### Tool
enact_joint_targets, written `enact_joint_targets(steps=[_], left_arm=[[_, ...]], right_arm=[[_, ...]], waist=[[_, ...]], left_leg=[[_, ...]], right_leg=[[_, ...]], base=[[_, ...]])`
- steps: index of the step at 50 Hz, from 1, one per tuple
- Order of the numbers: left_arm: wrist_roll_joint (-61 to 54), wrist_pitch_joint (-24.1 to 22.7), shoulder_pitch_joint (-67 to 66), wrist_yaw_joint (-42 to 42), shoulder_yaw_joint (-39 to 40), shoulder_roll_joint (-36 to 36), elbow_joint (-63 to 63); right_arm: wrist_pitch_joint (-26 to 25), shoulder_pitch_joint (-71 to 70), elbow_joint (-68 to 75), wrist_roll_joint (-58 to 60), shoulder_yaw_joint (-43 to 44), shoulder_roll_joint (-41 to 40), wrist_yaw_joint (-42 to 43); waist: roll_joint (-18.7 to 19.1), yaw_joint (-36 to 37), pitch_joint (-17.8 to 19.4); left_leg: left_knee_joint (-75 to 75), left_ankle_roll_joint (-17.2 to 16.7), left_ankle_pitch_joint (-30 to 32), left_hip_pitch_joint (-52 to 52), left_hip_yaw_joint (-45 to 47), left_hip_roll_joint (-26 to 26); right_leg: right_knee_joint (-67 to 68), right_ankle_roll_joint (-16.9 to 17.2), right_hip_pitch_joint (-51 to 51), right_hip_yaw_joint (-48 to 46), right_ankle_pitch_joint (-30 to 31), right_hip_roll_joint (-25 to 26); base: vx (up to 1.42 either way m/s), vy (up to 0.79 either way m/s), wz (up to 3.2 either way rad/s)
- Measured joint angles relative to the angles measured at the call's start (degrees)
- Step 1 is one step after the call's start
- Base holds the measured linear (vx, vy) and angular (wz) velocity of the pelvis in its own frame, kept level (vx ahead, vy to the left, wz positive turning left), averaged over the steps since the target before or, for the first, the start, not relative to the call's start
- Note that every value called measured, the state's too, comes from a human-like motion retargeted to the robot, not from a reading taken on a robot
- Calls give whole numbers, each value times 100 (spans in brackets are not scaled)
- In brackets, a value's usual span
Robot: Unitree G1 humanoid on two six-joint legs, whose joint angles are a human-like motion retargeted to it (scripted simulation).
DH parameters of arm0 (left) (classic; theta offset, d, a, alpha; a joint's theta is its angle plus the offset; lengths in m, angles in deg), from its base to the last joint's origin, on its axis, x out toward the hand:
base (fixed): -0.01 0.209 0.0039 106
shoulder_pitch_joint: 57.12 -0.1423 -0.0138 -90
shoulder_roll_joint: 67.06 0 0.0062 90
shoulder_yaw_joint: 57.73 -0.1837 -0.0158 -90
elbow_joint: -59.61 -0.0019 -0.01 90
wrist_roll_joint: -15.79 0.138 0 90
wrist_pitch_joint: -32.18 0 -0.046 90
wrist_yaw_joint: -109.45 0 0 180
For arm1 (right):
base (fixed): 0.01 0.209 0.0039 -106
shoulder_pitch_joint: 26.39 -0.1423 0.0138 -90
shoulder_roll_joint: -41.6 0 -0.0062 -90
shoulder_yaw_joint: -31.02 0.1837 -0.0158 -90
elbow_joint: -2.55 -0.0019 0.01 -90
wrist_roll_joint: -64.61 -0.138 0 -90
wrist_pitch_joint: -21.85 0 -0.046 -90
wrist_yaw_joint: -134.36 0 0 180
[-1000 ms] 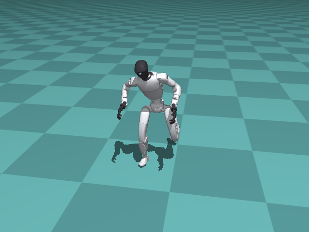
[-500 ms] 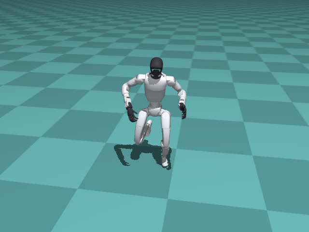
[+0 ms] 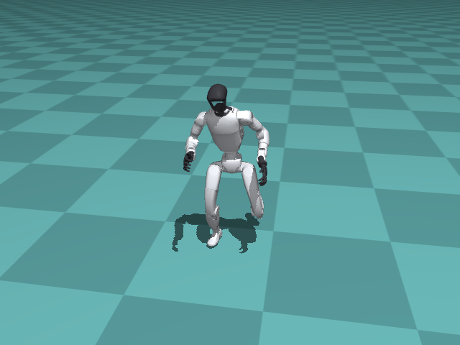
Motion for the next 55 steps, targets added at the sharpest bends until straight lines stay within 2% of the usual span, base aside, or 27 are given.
enact_joint_targets(steps=[3,5,7,9,10,11,13,15,17,18,20,23,25,26,28,30,33,35,38,40,42,43,45,47,50,52,55], left_arm=[[189,-4,-1465,548,-462,-1038,-166],[-105,-50,-2314,1028,-494,-1749,14],[-288,-16,-3109,1564,-205,-2269,246],[-418,55,-3870,2073,359,-2503,510],[-507,101,-4217,2282,674,-2521,623],[-611,146,-4464,2403,961,-2439,707],[-773,248,-4789,2536,1362,-2184,785],[-807,381,-4733,2473,1369,-1847,661],[-679,458,-4056,2098,910,-1594,193],[-582,491,-3507,1793,563,-1467,-197],[-236,532,-1986,1037,-198,-1332,-1160],[850,305,703,420,-891,-1118,-1701],[729,-25,1861,535,-743,-718,-827],[547,-134,2287,677,-599,-517,-106],[666,-347,3010,878,-222,-341,1309],[1238,-539,3597,976,327,-528,2505],[609,-925,4341,356,719,-907,3680],[-542,-1379,4892,-111,371,-1167,4094],[-3360,-1924,5437,648,-545,-1609,4365],[-4792,-1869,5327,1364,-825,-1936,4286],[-4864,-1657,4783,1457,-830,-2176,4010],[-4565,-1504,4415,1416,-765,-2263,3820],[-3492,-1085,3554,1333,-518,-2286,3311],[-2217,-601,2480,1162,-184,-1891,2497],[-1001,-112,915,441,68,-624,733],[-650,-51,36,202,-153,-261,-287],[-598,-84,-1111,283,-613,-632,-921]], right_arm=[[172,-1713,-532,-78,-715,-654,-102],[270,-2528,-1035,-172,-1124,-590,-293],[294,-3055,-1582,-205,-1522,-222,-405],[335,-3370,-2132,-198,-1843,186,-586],[369,-3464,-2394,-243,-1980,354,-671],[424,-3423,-2622,-358,-2015,439,-756],[509,-3115,-3012,-599,-1965,513,-925],[509,-2475,-3252,-770,-1781,477,-1066],[432,-1754,-3158,-860,-1515,413,-1235],[377,-1461,-2941,-854,-1449,388,-1261],[272,-953,-1992,-456,-1405,296,-1027],[118,142,358,1049,-1030,-53,-390],[160,1250,1128,1118,-452,-233,-146],[288,1835,1088,760,-137,-128,-159],[475,2911,897,208,369,253,-422],[528,3829,755,66,771,711,-901],[298,5278,681,-320,1429,894,-1520],[35,6236,601,-1175,1760,769,-1876],[-415,7229,345,-3018,1842,605,-2241],[-569,7467,51,-3588,1804,678,-2246],[-586,7384,-268,-3592,1871,777,-2207],[-556,7258,-402,-3598,1922,813,-2179],[-361,6751,-427,-3631,1961,918,-2045],[-192,5749,70,-3155,1843,1190,-1760],[-151,3385,1405,-1372,1277,1762,-997],[-127,2060,1546,-1065,1034,1770,-746],[-18,314,807,-1598,420,1825,-834]], waist=[[-702,1521,-569],[-1213,2385,-843],[-1501,3003,-1001],[-1455,3499,-983],[-1321,3697,-955],[-1120,3797,-887],[-728,3839,-758],[-385,3676,-605],[-402,3438,-325],[-575,3270,-136],[-988,2948,260],[-1235,2438,455],[-1098,1955,377],[-927,1649,340],[-574,988,283],[-249,288,200],[-121,-702,67],[-116,-1131,-47],[-186,-1417,-201],[-320,-1443,-253],[-510,-1300,-255],[-575,-1191,-219],[-522,-927,-6],[-287,-652,353],[-50,-457,604],[-40,-127,458],[-134,634,123]], left_leg=[[-642,242,-106,-1110,466,-834],[-1850,251,22,-1600,793,-1301],[-3685,65,356,-1624,1093,-1559],[-5820,-347,758,-1183,1497,-1510],[-6830,-599,891,-905,1761,-1374],[-7521,-900,807,-704,2134,-1161],[-8399,-1388,587,-477,2765,-743],[-8499,-1481,801,-424,2859,-392],[-7589,-863,1001,-616,2403,-361],[-6691,-356,648,-872,2159,-487],[-4914,255,-300,-1364,1887,-798],[-4092,471,-770,-1582,1406,-1478],[-4212,471,-753,-1387,792,-1894],[-4456,316,-631,-1165,417,-2010],[-5114,-125,-280,-580,-372,-2100],[-5980,-668,278,63,-1218,-2012],[-7274,-1198,1196,1099,-2408,-1944],[-7885,-1514,1606,1643,-2903,-1794],[-7746,-1716,1409,1899,-2251,-1429],[-7074,-1451,755,1844,-946,-1105],[-6097,-897,-45,1777,209,-790],[-5411,-591,-450,1665,502,-626],[-3753,-108,-1187,1231,384,-345],[-2175,84,-1720,767,-29,-262],[-448,363,-2152,85,210,-57],[109,472,-2272,-255,620,28],[482,501,-2246,-840,1134,-13]], right_leg=[[-830,207,751,525,527,-100],[-1453,401,1330,828,1360,-296],[-2024,601,1991,1105,2474,-386],[-2388,793,2717,1534,3397,-214],[-2447,854,3068,1777,3699,-37],[-2258,832,3344,1880,3714,167],[-1542,675,3701,1742,3497,482],[-306,319,3725,1111,3048,543],[1401,-72,3304,374,2392,-5],[2314,-233,2966,157,1980,-473],[3889,-351,2105,237,1181,-1162],[4908,-236,439,831,594,-1052],[4657,-110,-427,907,559,-812],[4163,-107,-672,782,608,-761],[2777,-121,-896,537,785,-578],[837,-151,-815,517,1192,-230],[-1686,386,-344,657,1984,-297],[-2626,762,-100,555,2512,-564],[-3180,1089,84,653,3179,-977],[-3232,1188,130,869,3470,-1273],[-3015,1200,214,619,3564,-1642],[-2784,1184,270,373,3300,-1764],[-1902,1135,268,-21,2164,-1718],[-373,998,-14,-247,1130,-1578],[1312,760,-313,-636,324,-1759],[1706,463,-261,-876,39,-1874],[1932,34,-166,-1217,41,-2053]], base=[[153,-14,-140],[161,8,-82],[166,19,-55],[168,21,-77],[168,21,-77],[167,23,-58],[163,26,-7],[154,28,54],[137,26,90],[124,23,109],[112,19,139],[98,14,242],[94,9,333],[95,4,353],[95,-4,350],[93,-17,355],[96,-35,402],[90,-50,388],[73,-62,317],[57,-72,224],[48,-77,160],[41,-75,131],[33,-66,111],[25,-50,99],[22,-37,128],[22,-23,134],[21,-6,139]])
